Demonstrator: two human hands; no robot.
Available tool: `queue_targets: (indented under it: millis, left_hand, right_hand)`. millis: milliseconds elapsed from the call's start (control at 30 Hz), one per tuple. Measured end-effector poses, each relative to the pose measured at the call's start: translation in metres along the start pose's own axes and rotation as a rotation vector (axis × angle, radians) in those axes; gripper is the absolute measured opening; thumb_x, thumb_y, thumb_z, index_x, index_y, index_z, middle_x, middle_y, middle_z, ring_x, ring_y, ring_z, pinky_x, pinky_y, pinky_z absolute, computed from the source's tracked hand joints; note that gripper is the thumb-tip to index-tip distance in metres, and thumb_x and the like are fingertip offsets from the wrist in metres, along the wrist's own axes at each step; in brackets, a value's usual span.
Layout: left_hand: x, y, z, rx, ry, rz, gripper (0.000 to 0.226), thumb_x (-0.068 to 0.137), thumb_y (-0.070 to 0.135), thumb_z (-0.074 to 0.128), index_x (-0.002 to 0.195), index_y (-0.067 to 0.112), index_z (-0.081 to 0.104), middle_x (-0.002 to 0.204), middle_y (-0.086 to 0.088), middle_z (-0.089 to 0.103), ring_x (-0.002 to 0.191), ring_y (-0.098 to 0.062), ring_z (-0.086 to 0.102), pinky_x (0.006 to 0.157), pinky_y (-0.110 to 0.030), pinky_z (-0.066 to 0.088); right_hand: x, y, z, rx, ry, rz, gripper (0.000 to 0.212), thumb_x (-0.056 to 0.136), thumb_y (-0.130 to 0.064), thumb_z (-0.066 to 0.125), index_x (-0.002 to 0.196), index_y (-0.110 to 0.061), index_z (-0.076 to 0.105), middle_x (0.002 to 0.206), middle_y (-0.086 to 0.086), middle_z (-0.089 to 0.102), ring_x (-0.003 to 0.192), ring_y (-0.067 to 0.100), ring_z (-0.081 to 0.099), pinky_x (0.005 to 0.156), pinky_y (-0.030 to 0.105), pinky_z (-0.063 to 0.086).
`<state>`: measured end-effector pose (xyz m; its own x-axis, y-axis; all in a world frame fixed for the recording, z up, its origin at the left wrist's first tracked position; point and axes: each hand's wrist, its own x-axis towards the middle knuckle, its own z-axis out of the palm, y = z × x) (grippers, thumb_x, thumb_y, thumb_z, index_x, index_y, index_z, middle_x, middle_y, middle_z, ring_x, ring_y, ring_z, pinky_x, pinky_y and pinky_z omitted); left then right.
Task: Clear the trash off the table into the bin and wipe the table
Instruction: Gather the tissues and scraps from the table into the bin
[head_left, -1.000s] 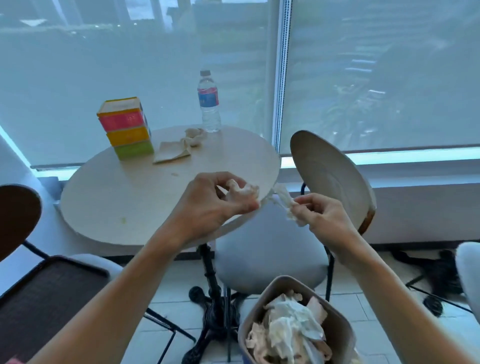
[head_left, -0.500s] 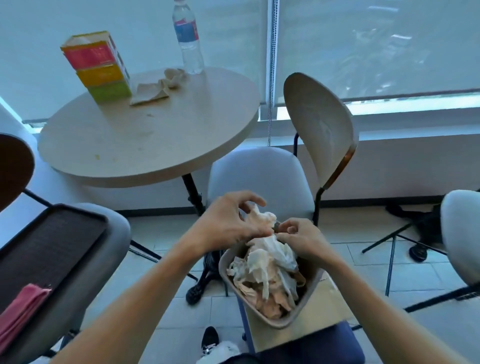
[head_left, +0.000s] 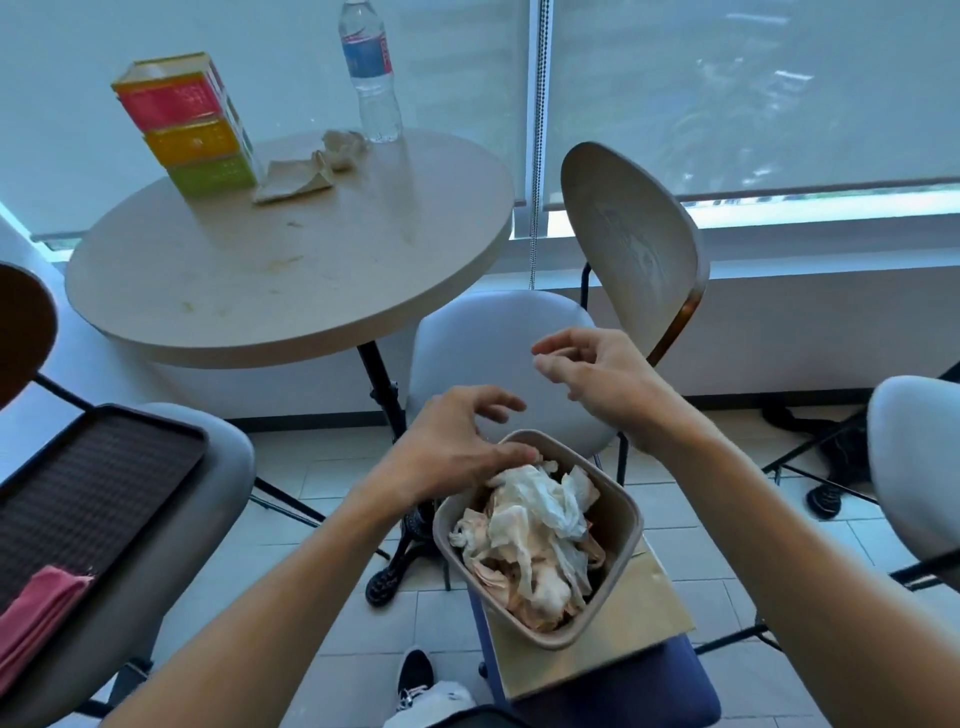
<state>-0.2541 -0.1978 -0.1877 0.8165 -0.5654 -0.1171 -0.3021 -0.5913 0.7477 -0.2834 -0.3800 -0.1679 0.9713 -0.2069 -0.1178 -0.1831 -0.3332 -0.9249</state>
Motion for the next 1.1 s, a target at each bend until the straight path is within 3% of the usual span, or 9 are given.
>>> queue_targets:
  millis: [267,467,633,767,933,1100]
  left_hand:
    - [0.005,0.032,-0.083,-0.010,0.155,0.160,0.030,0.080,0.037,0.075,0.108,0.035,0.066,0.096,0.013,0.070,0.066,0.003,0.062,0.065,-0.016,0.048]
    - [0.018,0.017,-0.160,-0.001,0.290,0.134,0.025,0.080,0.036,0.075,0.105,0.032,0.070,0.091,0.012,0.073,0.062,0.000,0.062,0.062,-0.018,0.047]
    - [0.038,-0.018,-0.218,-0.012,0.376,0.048,0.015,0.081,0.033,0.075,0.095,0.035,0.069,0.089,0.012,0.071,0.061,0.006,0.059,0.063,-0.018,0.044]
    - [0.056,-0.054,-0.255,-0.051,0.419,0.000,0.011,0.082,0.025,0.076,0.091,0.028,0.071,0.086,0.004,0.070,0.055,0.009,0.054,0.062,-0.021,0.043]
    - [0.072,-0.087,-0.290,-0.042,0.464,-0.005,0.009,0.081,0.025,0.076,0.089,0.028,0.071,0.084,0.006,0.070,0.054,0.008,0.054,0.064,-0.020,0.043]
    - [0.085,-0.105,-0.315,0.038,0.467,0.025,0.015,0.080,0.029,0.076,0.093,0.033,0.069,0.089,0.012,0.069,0.059,0.007,0.054,0.065,-0.016,0.041]
  right_hand:
    - [0.035,-0.080,0.007,0.026,-0.009,-0.170,0.011,0.094,-0.022,0.062,0.103,-0.019,0.068,0.103,0.015,0.067,0.097,0.022,0.065,0.083,0.030,0.052]
    - [0.083,-0.134,0.035,0.011,0.019,-0.256,0.007,0.092,-0.019,0.064,0.097,-0.019,0.069,0.099,0.013,0.070,0.080,0.013,0.063,0.064,0.016,0.047]
    - [0.132,-0.165,0.075,-0.081,0.015,-0.312,0.014,0.091,-0.022,0.064,0.103,-0.017,0.070,0.086,0.003,0.068,0.077,0.011,0.061,0.061,0.020,0.046]
    - [0.177,-0.175,0.113,-0.241,0.005,-0.334,0.022,0.090,-0.021,0.062,0.112,-0.021,0.068,0.096,0.000,0.067,0.092,0.016,0.062,0.080,0.024,0.046]
    - [0.222,-0.177,0.153,-0.583,0.003,-0.343,0.043,0.092,-0.017,0.055,0.134,-0.028,0.053,0.134,0.008,0.047,0.125,0.023,0.047,0.104,0.026,0.033]
    - [0.250,-0.176,0.170,-0.755,0.071,-0.333,0.035,0.092,-0.017,0.055,0.125,-0.024,0.060,0.128,0.011,0.049,0.119,0.030,0.051,0.100,0.034,0.040]
